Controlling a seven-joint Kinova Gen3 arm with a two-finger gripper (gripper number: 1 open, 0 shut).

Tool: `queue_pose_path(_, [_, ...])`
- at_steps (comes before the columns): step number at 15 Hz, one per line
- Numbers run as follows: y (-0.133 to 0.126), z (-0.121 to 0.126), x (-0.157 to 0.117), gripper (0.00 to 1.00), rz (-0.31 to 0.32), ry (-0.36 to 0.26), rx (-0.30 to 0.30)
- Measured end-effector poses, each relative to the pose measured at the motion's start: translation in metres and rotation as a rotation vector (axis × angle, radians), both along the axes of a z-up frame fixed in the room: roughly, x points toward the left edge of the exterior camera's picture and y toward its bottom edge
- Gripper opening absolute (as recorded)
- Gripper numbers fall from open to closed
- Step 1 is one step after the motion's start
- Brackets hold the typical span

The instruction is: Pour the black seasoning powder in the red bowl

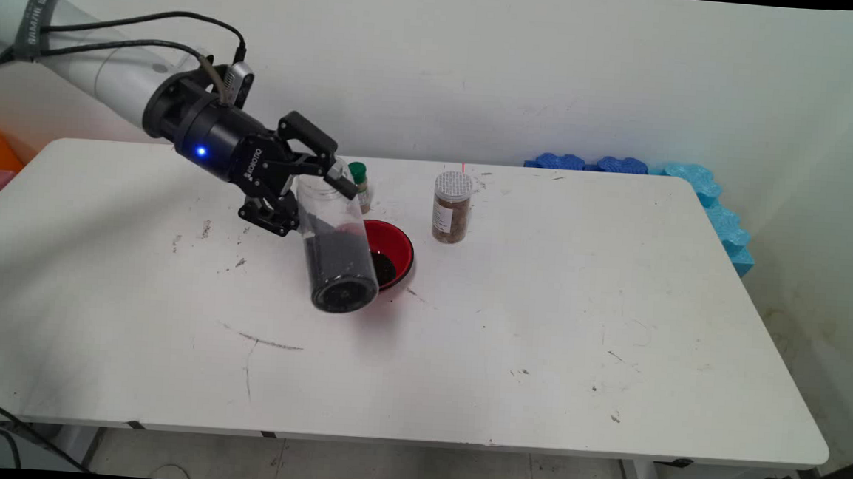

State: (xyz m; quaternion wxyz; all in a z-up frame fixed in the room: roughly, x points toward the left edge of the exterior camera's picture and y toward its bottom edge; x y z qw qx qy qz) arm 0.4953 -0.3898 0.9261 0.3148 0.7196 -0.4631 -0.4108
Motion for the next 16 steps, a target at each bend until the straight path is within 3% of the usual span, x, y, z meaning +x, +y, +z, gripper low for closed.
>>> queue_pose_path(9, [-0.007,0.002,-0.007,0.0,0.09,0.054,0.139])
queue_pose_path(16, [-0.025,-0.013,-0.001,0.0,0.133,0.093,0.214])
